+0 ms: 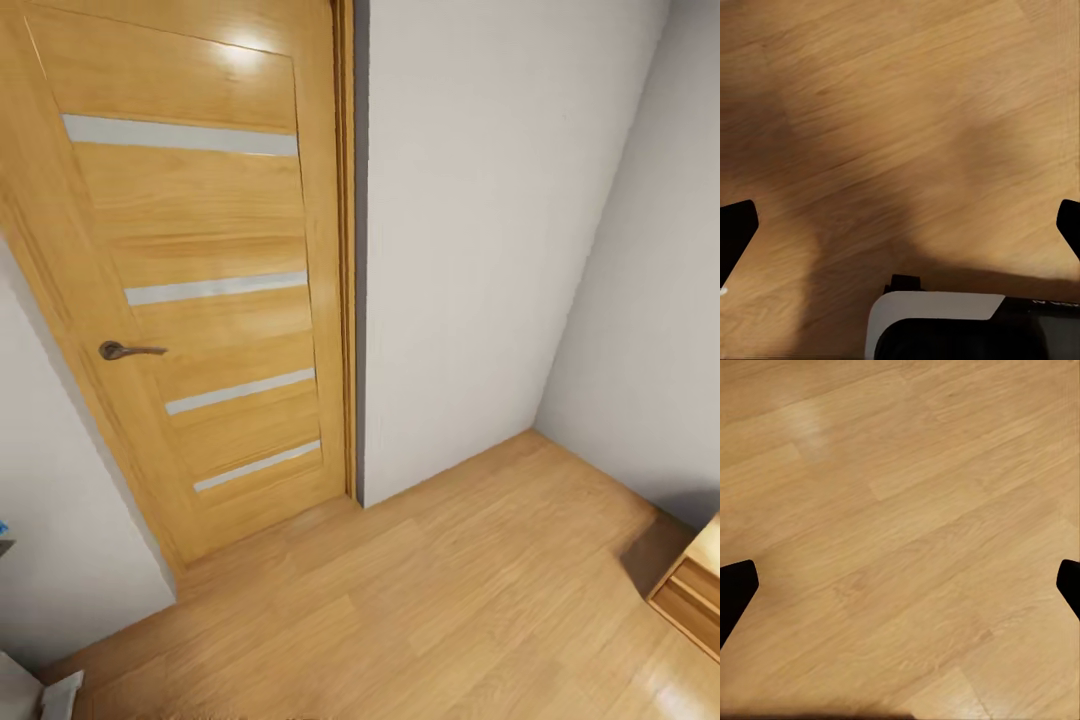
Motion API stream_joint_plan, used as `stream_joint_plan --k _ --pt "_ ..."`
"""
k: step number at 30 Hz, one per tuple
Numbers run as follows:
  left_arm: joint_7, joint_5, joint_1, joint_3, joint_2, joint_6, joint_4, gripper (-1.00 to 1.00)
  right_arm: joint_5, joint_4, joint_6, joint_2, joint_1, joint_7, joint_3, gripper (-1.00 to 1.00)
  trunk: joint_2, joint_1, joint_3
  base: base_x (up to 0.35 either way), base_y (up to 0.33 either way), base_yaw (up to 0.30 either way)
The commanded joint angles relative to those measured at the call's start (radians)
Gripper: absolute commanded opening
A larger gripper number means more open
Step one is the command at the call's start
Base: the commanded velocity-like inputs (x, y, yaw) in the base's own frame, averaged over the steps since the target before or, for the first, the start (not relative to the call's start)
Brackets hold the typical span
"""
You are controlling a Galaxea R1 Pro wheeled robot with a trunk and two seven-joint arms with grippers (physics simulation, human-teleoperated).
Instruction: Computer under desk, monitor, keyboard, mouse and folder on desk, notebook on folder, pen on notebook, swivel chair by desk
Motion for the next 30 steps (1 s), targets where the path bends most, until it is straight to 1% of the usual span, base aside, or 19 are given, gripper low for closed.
stream_joint_plan --k 1,30 --pt "-0.001 0.008 0.000 -0.002 0.000 -0.002 -0.001 1.00 0.008 0.000 -0.002 0.000 -0.001 -0.009 0.000 1.00 -0.001 0.000 -0.001 0.000 0.000 0.285" --pt "0.000 0.010 0.000 -0.002 0.001 0.010 -0.001 1.00 0.008 0.002 0.000 0.000 -0.001 -0.016 0.000 1.00 -0.001 0.000 -0.001 0.000 0.000 0.285"
